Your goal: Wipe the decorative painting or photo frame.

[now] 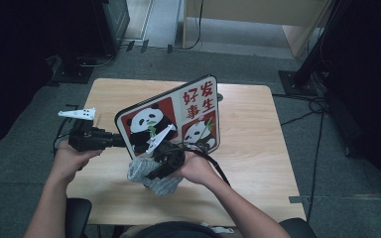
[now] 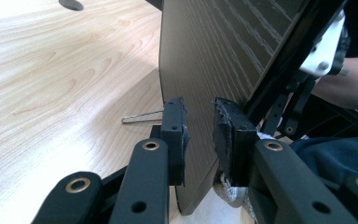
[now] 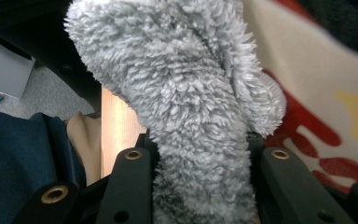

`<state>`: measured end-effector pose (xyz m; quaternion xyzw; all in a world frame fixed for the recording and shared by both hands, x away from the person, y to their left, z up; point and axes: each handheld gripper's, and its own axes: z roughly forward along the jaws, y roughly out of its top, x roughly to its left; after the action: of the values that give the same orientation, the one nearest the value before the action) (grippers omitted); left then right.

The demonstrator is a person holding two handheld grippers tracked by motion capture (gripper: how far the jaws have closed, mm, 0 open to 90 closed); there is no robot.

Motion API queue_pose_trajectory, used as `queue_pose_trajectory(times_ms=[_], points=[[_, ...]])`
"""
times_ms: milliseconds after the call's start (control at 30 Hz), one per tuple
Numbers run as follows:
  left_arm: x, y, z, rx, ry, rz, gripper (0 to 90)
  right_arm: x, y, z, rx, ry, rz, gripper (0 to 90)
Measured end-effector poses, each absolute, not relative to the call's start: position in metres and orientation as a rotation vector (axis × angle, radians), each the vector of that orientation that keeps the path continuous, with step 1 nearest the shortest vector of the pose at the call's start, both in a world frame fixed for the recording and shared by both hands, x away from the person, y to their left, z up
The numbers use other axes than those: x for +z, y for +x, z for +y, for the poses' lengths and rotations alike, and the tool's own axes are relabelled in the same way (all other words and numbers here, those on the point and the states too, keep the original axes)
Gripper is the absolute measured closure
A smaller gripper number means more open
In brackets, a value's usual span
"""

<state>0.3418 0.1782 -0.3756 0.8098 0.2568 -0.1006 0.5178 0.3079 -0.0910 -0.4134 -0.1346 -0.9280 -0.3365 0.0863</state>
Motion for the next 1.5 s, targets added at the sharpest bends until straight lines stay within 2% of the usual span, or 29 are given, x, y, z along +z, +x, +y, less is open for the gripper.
queue_pose_trajectory(times_ms=[1500], points=[[-0.376,0.342,0.182,-0.235,1.933,0.629,70.1,-0.481,0.294,-0.102,-0.912,-0.448,-2.731,67.5]])
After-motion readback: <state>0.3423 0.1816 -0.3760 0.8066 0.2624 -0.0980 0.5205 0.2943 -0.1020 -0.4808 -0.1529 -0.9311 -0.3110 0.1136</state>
